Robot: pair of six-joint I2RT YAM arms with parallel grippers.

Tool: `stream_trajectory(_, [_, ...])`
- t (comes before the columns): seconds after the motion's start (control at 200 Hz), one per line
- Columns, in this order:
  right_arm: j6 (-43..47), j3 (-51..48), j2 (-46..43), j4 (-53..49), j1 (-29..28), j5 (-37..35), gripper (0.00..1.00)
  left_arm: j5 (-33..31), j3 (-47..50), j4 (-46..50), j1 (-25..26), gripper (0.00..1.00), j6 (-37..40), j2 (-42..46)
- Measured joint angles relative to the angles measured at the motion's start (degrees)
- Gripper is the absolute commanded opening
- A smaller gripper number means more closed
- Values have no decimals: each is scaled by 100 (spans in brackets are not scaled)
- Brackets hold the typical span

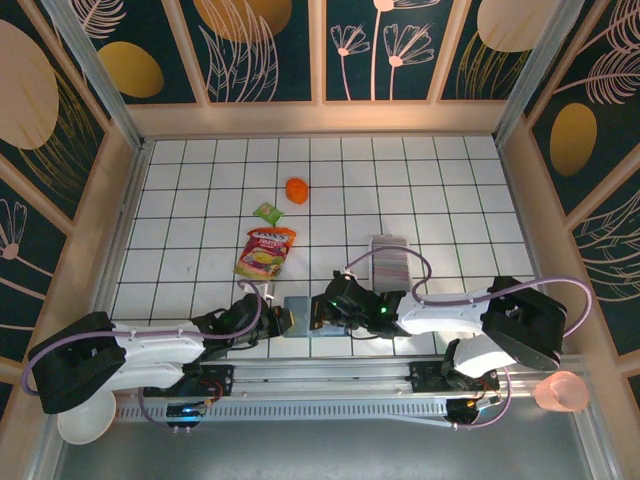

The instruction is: Put the credit cards into the card holder

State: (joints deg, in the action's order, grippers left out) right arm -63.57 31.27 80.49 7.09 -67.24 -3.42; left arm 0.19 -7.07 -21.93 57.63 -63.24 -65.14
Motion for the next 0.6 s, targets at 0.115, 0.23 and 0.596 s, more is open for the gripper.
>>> stream_trajectory(0.115, [-107,-68,7,129,0,4,0,0,0,-9,0,0,0,-4])
stream_trajectory(0.23, [-199,-160,7,308,0,44,0,0,0,-11,0,0,0,-4])
stream_trajectory(0.596, [-455,-450,-31,824,0,79,0,0,0,-20,0,0,0,-15])
